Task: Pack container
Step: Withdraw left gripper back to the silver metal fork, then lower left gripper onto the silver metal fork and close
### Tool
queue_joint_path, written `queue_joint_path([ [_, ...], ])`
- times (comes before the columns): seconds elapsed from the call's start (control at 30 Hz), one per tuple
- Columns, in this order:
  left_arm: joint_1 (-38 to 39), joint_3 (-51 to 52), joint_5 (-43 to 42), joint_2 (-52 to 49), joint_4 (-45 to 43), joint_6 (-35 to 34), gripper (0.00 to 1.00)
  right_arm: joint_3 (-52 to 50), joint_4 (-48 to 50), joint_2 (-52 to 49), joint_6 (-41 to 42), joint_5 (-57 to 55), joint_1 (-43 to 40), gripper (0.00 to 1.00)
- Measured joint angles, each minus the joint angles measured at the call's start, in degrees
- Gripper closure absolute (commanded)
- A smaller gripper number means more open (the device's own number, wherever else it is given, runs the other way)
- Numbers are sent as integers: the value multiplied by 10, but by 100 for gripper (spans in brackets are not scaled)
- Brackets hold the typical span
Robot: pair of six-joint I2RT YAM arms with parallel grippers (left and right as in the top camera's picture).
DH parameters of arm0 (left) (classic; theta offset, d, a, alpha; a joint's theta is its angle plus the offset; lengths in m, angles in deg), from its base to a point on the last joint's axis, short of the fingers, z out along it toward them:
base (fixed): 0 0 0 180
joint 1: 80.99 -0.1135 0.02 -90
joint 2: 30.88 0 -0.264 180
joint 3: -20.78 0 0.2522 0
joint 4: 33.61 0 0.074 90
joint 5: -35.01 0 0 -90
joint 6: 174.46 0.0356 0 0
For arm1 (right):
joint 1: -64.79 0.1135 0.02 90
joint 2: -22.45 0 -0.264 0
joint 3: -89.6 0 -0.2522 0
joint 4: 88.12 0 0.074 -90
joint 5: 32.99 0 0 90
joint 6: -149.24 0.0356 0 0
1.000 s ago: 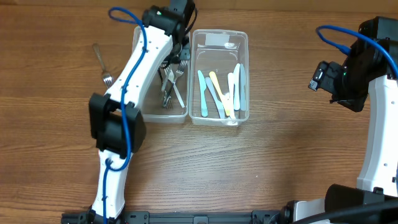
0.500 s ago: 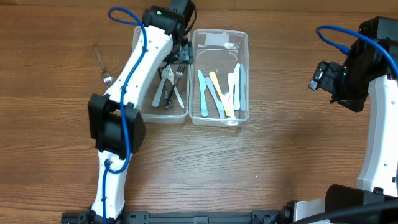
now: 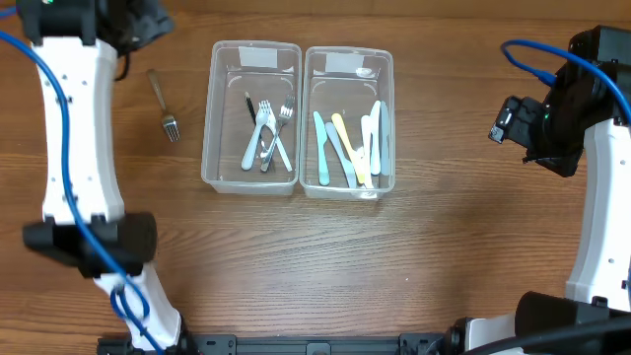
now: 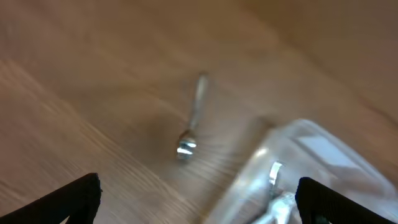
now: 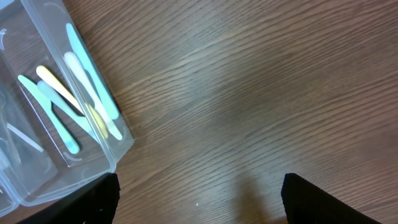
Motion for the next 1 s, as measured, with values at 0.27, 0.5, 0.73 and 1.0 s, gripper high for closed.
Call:
queue_joint_path([
  [0.27,-36,12,-45,-187,-2,1,0,0,1,0,0,0,0,14],
  [0.5,-31,14,-84,-268,-15,25,0,0,0,0,0,0,0,14],
  [0.73,-31,14,-95,-311,-14,27,0,0,0,0,0,0,0,14],
  [1.0,-31,14,-99,-327,-14,27,0,0,-3,0,0,0,0,15],
])
